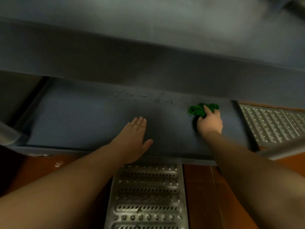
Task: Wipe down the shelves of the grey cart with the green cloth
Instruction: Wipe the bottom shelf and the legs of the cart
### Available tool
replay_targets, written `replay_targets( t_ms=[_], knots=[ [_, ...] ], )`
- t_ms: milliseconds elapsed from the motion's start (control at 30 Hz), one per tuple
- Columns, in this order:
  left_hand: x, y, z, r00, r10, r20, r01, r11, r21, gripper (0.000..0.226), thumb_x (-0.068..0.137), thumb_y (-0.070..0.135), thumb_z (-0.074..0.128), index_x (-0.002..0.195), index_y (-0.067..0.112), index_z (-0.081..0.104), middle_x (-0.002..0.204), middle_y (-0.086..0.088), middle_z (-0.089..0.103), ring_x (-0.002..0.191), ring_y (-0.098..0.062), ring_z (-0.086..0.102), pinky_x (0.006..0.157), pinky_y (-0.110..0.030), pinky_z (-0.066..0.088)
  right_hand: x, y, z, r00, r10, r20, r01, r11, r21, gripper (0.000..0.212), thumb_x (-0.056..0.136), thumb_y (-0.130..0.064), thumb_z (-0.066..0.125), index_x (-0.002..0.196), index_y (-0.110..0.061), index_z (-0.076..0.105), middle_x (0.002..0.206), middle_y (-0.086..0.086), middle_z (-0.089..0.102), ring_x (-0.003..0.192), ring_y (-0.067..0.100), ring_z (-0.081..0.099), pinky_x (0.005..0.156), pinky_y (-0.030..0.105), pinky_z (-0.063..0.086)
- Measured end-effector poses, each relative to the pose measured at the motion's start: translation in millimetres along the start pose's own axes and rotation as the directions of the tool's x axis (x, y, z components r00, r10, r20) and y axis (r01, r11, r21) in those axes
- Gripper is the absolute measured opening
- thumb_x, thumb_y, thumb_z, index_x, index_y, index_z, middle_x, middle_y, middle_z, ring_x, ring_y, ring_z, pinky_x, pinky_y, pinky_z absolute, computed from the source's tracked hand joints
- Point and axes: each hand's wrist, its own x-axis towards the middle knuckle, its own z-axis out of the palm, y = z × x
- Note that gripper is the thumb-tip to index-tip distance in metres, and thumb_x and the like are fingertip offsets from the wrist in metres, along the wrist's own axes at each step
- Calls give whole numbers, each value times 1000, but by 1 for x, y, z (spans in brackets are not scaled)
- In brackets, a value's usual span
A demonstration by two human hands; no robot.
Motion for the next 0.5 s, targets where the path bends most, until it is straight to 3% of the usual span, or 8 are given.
replay_targets(
  t_ms=[300,500],
  knots=[
    [-61,-108,-22,993,-110,-38,110,994,13,77,100,52,25,152,9,-12,162,-7,-12,149,-19,-11,122,-36,1,-68,-140,80,985,-143,91,141,989,36,56,97,-23,54,151,-25,40,160,12,23,137,39,37,115,44,35],
    [-102,-170,-37,953,-287,-95,281,957,-73,78,101,47,32,152,6,-8,162,-10,-8,150,-22,-6,122,-35,2,-131,-250,131,945,-261,199,255,965,55,60,97,-25,54,154,-27,34,160,10,24,134,37,41,111,41,38]
  ],
)
